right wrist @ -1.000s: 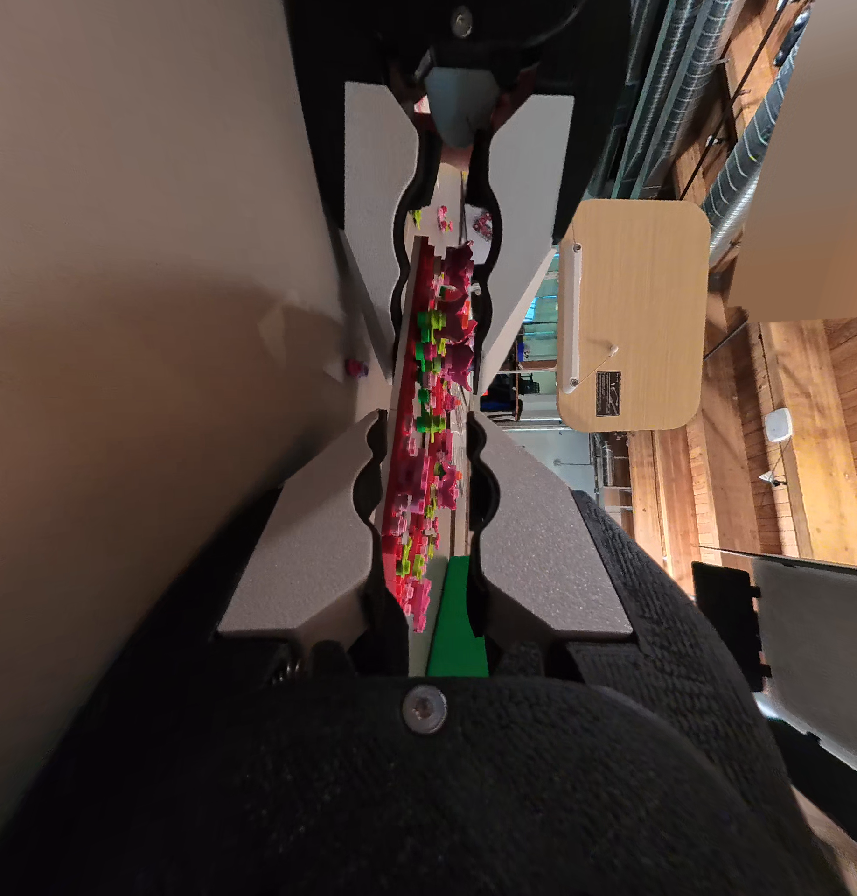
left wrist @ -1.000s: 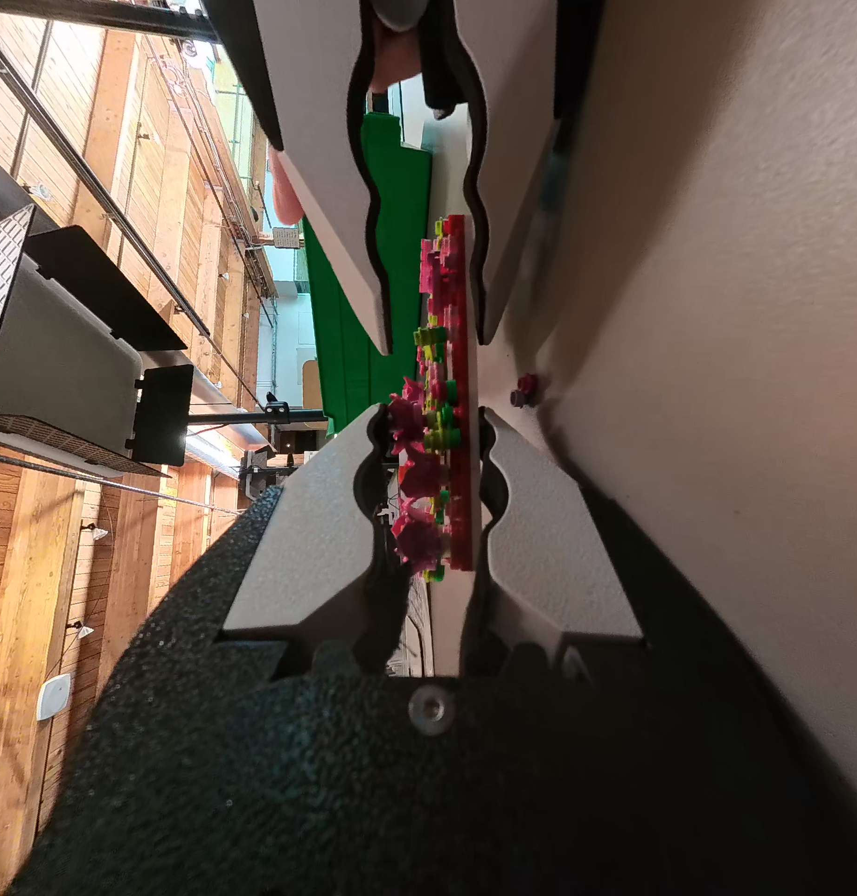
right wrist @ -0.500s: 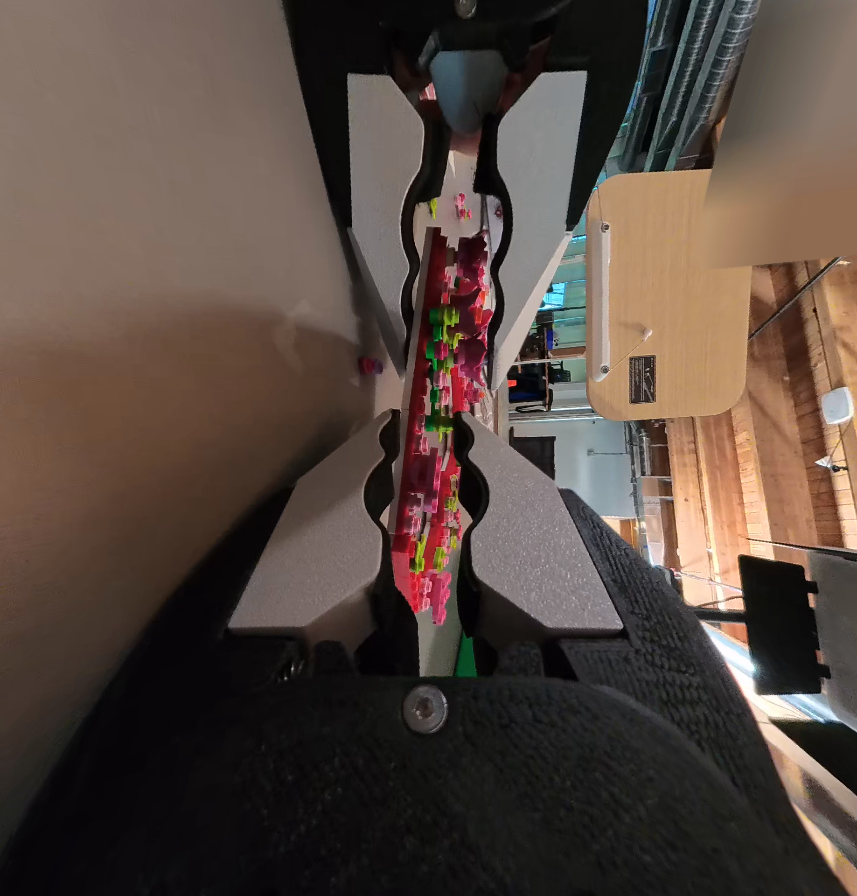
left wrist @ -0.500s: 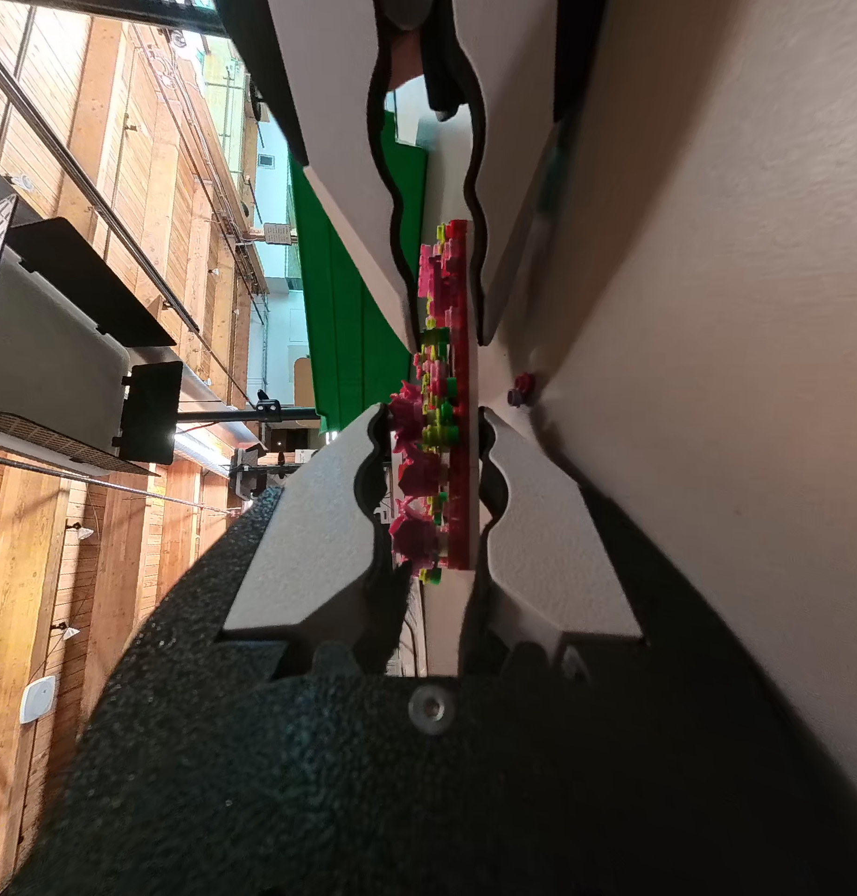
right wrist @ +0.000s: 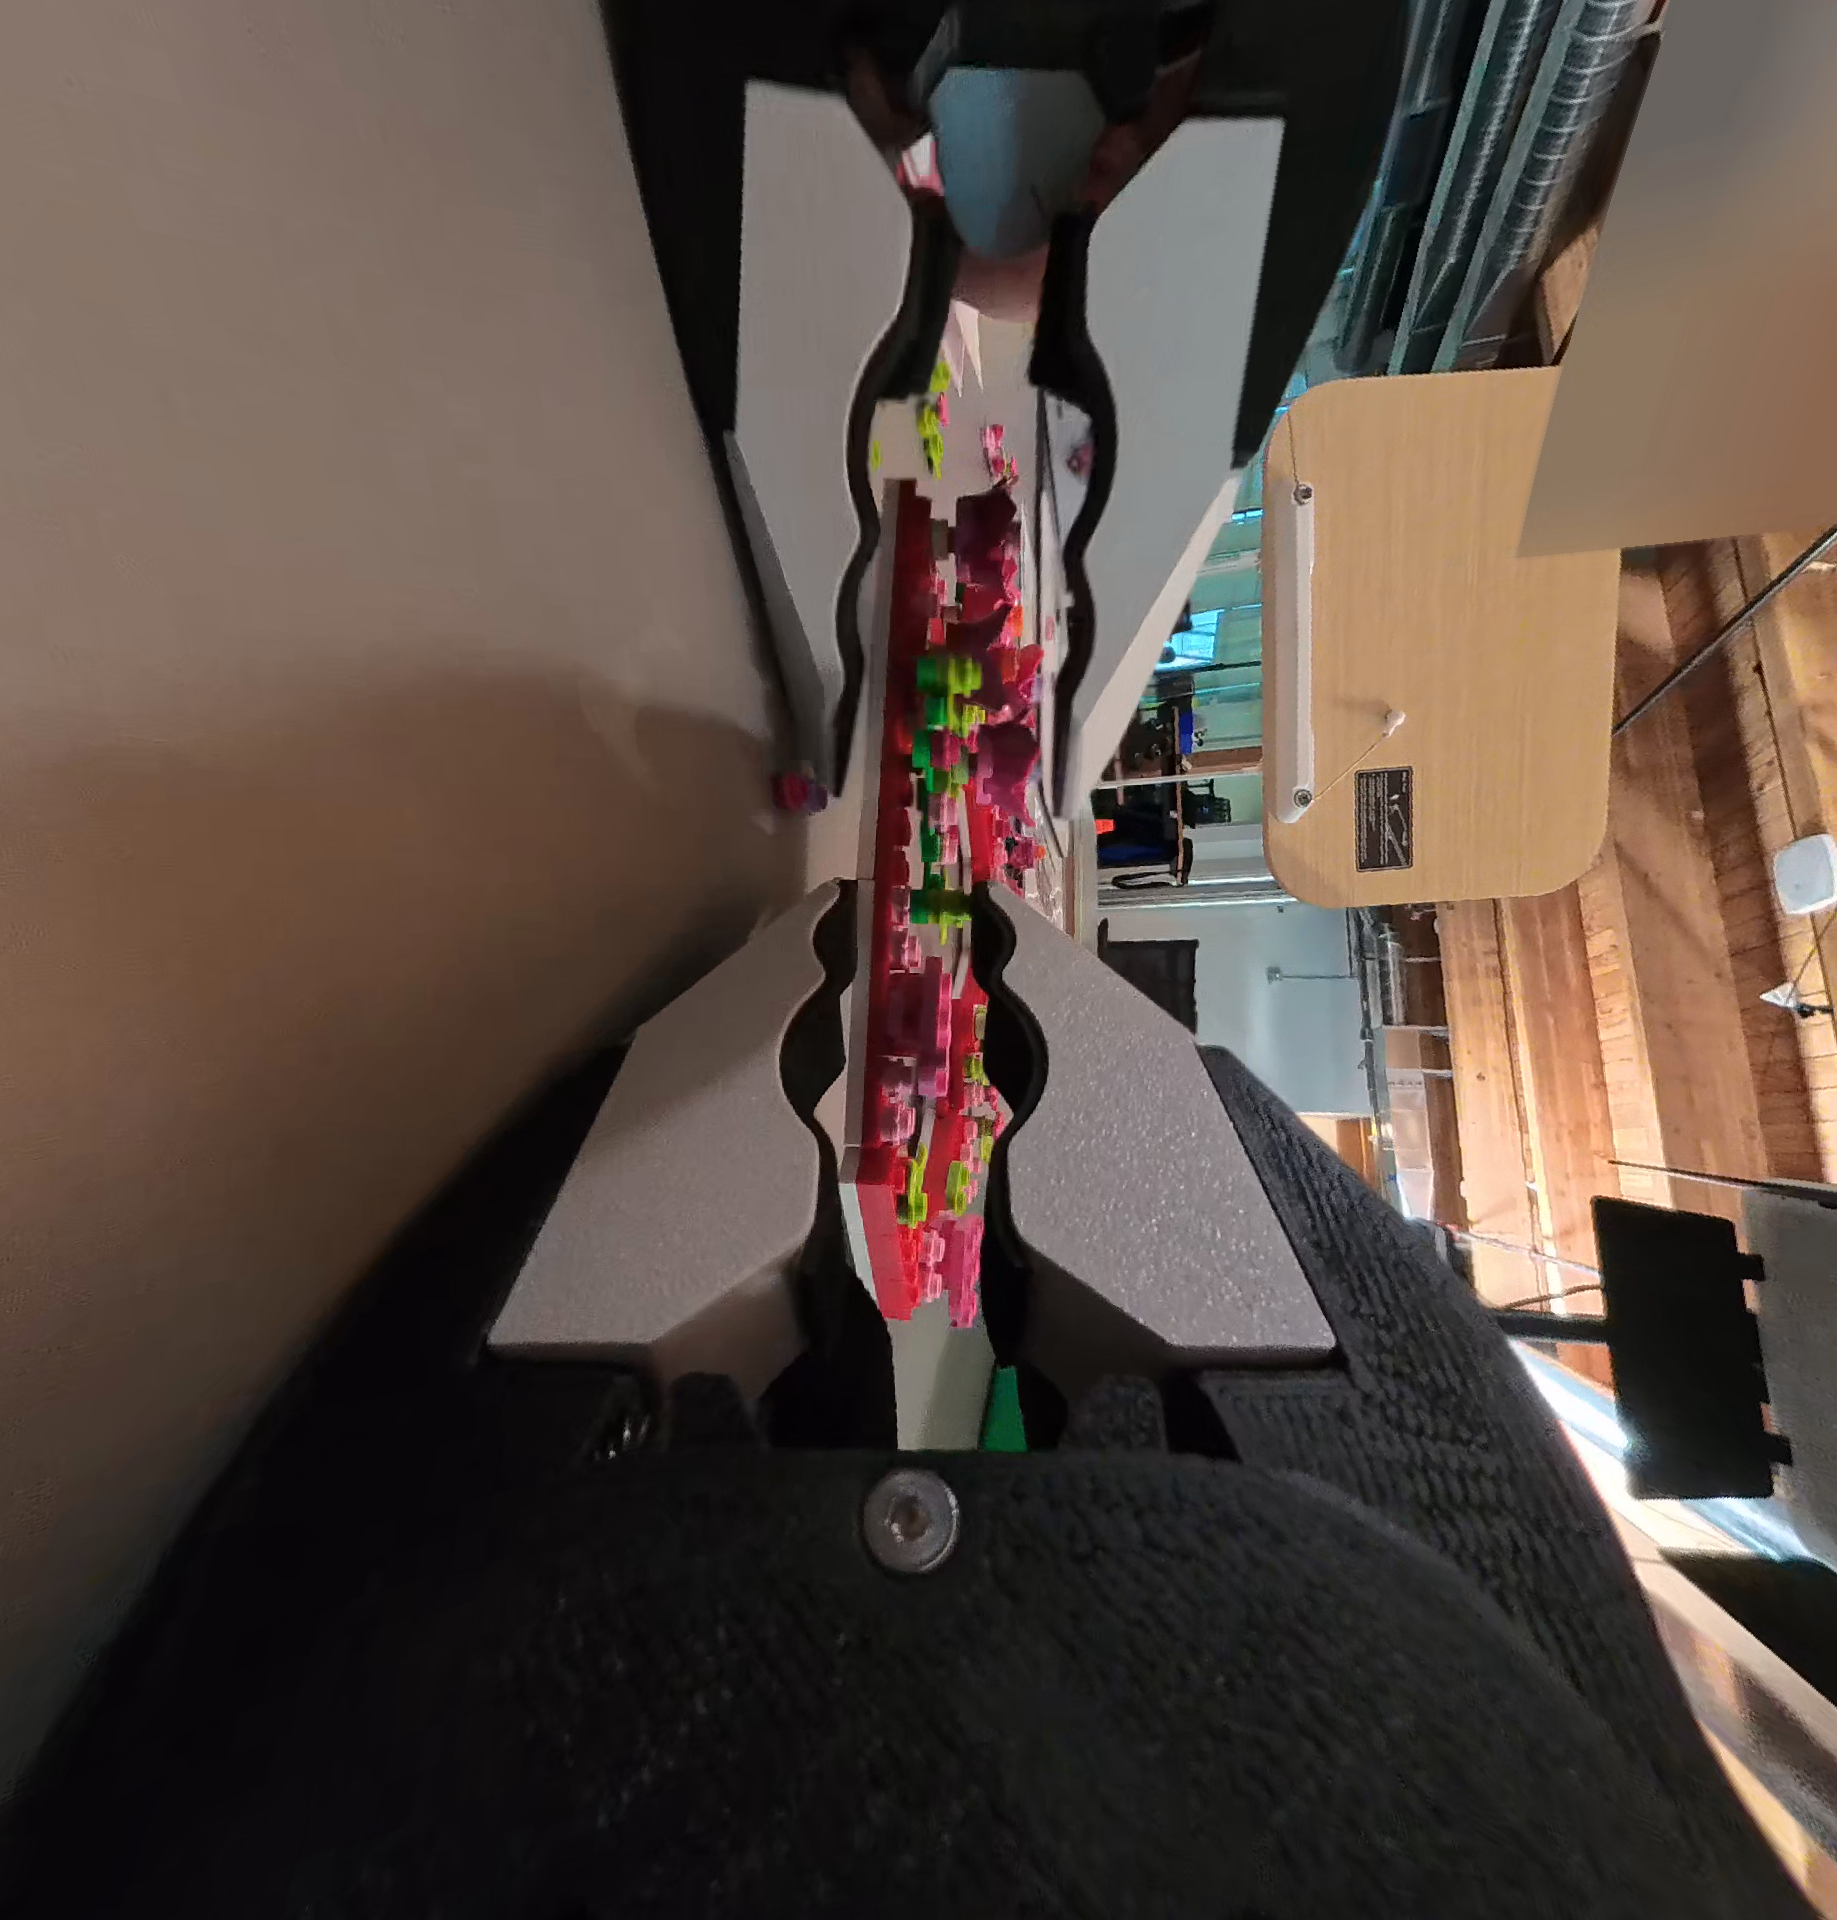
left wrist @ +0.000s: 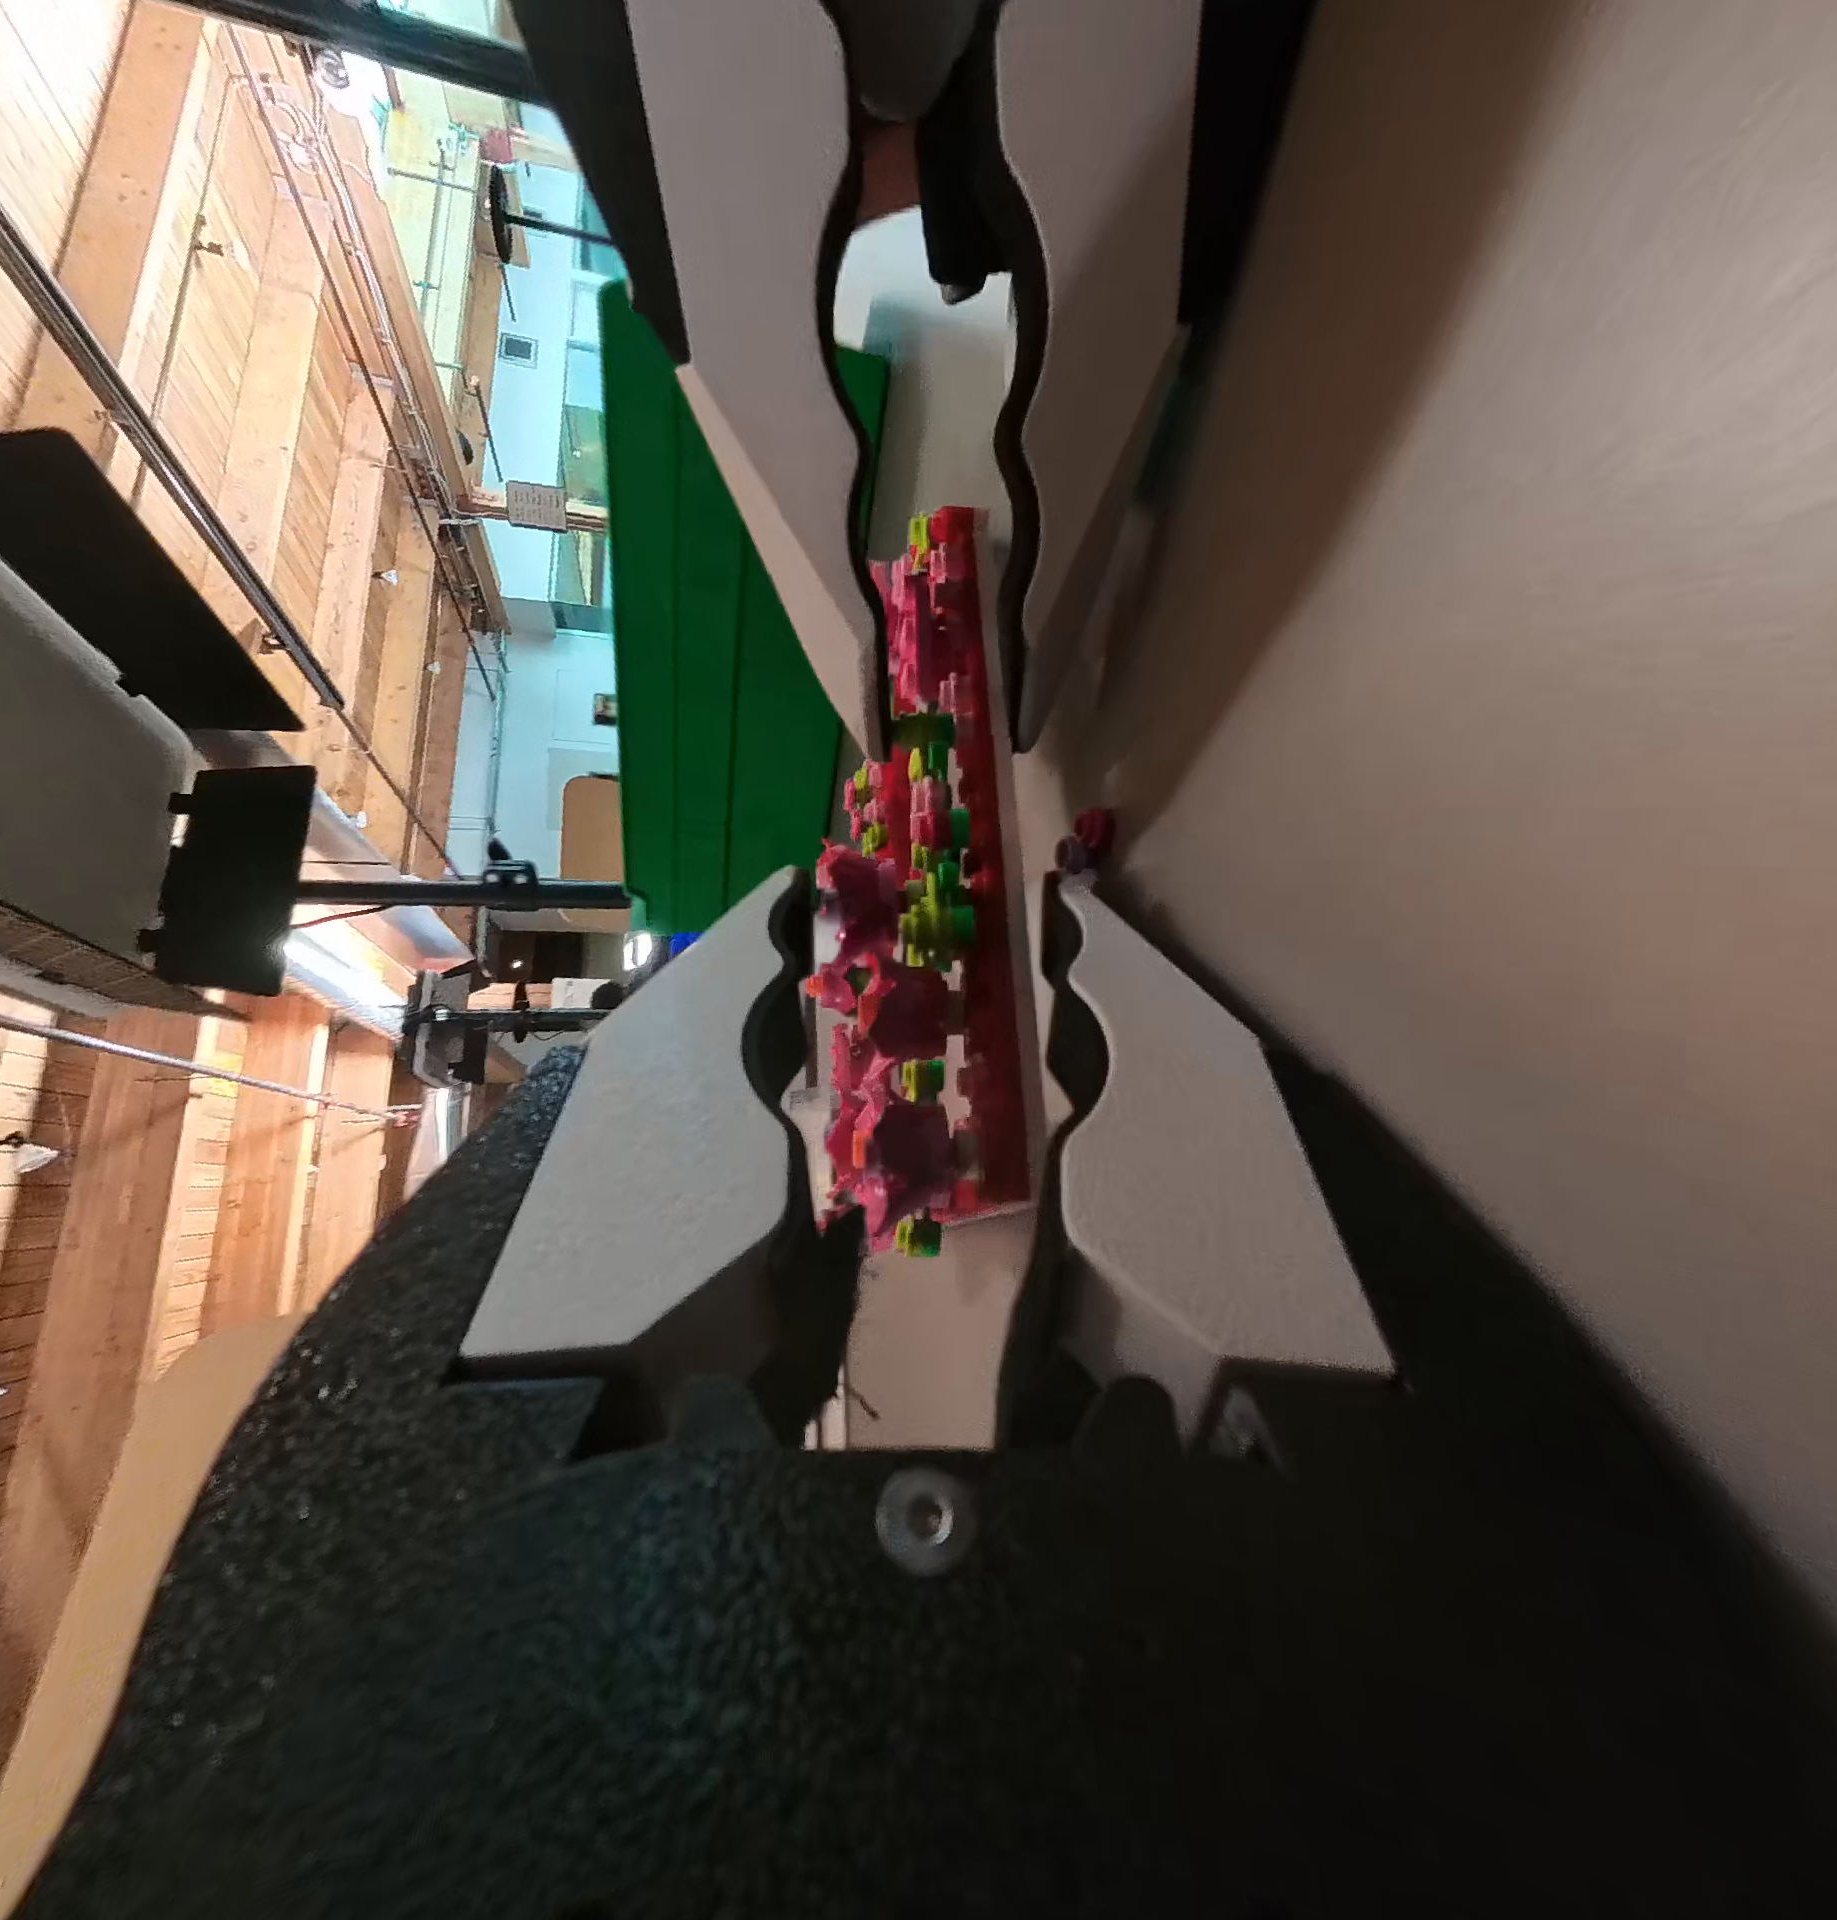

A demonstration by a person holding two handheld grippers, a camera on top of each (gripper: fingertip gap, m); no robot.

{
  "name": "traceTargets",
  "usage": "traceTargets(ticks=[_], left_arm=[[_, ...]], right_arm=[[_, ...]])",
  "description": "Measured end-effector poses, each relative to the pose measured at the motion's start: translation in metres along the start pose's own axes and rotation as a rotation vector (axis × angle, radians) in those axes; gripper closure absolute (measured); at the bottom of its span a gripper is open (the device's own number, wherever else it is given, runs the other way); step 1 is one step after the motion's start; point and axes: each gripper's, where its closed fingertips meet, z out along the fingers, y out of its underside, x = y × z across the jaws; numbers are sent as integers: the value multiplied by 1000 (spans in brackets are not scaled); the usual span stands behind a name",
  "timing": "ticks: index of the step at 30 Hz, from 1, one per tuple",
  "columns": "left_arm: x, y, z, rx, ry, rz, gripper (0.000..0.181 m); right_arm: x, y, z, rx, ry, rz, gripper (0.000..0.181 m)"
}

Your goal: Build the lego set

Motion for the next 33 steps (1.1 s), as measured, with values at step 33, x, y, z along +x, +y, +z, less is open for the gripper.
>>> traceTargets(ticks=[33], left_arm=[[-26, 30, -61, 22, -56, -642, 118]], right_arm=[[5, 42, 13, -511, -343, 530, 127]])
